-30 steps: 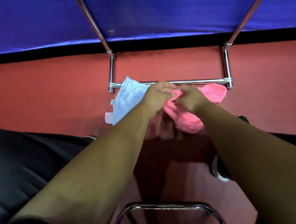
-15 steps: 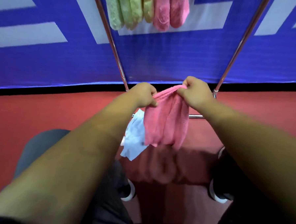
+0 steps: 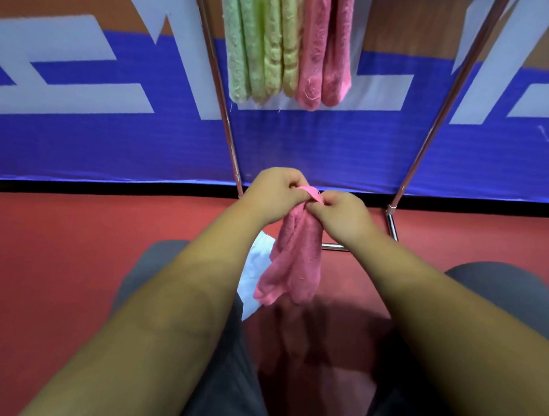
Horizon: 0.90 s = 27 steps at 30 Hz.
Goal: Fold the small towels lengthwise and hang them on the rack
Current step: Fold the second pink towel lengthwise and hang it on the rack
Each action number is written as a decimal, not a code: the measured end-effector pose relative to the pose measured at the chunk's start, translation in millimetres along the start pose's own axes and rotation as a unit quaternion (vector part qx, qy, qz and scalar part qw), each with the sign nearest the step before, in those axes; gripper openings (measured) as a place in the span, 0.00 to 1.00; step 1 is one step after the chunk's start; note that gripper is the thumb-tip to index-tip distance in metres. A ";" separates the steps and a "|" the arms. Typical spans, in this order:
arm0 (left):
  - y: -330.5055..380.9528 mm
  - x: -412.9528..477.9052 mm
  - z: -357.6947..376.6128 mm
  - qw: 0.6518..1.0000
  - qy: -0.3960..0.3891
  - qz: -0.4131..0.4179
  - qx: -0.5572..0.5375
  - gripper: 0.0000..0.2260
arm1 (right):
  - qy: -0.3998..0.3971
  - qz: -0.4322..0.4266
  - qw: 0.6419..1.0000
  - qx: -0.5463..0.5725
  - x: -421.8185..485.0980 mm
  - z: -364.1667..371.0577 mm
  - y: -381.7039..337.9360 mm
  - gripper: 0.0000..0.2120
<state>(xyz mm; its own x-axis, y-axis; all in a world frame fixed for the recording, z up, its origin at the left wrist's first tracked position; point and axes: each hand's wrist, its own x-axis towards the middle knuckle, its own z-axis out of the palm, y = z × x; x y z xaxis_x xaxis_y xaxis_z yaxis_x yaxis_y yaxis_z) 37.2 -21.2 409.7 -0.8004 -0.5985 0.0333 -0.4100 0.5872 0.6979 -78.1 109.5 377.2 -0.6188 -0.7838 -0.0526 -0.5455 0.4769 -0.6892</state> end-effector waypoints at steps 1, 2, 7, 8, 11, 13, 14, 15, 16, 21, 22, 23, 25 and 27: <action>0.0 0.5 -0.4 1.000 0.005 0.000 0.010 0.03 | 0.010 -0.002 1.000 0.004 0.2 -0.2 -0.6 0.17; -1.1 1.6 -1.7 1.000 0.011 -0.008 0.022 0.03 | 0.022 -0.010 1.000 0.010 1.5 -0.7 -0.6 0.16; -17.1 7.4 -6.9 0.980 -0.058 -0.067 0.179 0.07 | 0.081 -0.025 0.995 0.056 6.4 -5.2 -0.7 0.14; -20.5 8.8 -6.5 0.970 -0.084 -0.085 0.211 0.07 | 0.093 -0.022 0.993 0.069 8.0 -6.4 -1.5 0.16; -24.6 15.7 -5.0 0.975 -0.083 -0.115 0.171 0.12 | 0.127 0.014 0.987 0.096 14.2 -15.4 -4.3 0.20; -18.8 21.1 -2.3 0.991 -0.054 -0.091 0.080 0.14 | 0.090 0.044 0.994 0.049 21.5 -19.1 1.4 0.18; -12.5 22.4 -0.8 0.996 -0.043 -0.072 0.043 0.14 | 0.051 0.065 0.996 0.028 25.1 -19.4 5.6 0.16; -5.3 22.8 0.9 0.998 -0.035 -0.055 0.017 0.13 | 0.010 0.088 0.996 0.033 27.4 -17.7 10.2 0.13; 0.6 23.1 2.6 0.999 -0.028 -0.039 -0.001 0.10 | -0.022 0.103 0.993 0.057 28.7 -15.2 12.7 0.10; 10.1 28.5 7.6 0.999 -0.031 -0.020 0.010 0.06 | -0.015 0.033 0.999 0.023 33.9 -12.1 10.0 0.08; 8.9 30.9 6.6 0.999 -0.025 -0.017 0.026 0.06 | -0.010 0.020 0.999 0.022 36.3 -12.1 9.9 0.11; 7.9 33.0 4.4 0.999 -0.021 -0.015 0.048 0.07 | 0.002 0.010 1.000 0.023 38.7 -13.2 9.8 0.12; 2.3 37.3 -0.4 0.992 -0.032 -0.025 0.118 0.07 | 0.044 0.002 0.999 0.024 42.2 -16.9 8.3 0.13; -7.1 40.1 -4.5 0.977 -0.062 -0.047 0.199 0.07 | 0.096 0.006 0.994 0.057 44.1 -22.4 4.6 0.14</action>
<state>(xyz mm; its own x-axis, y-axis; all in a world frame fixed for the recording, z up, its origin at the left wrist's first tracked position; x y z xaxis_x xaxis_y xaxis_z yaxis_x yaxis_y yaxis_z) 10.0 -51.9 409.3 -0.7876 -0.6040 -0.1222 -0.6022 0.7124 0.3602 -120.5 86.1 387.8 -0.7276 -0.6825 0.0695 -0.4766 0.4300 -0.7668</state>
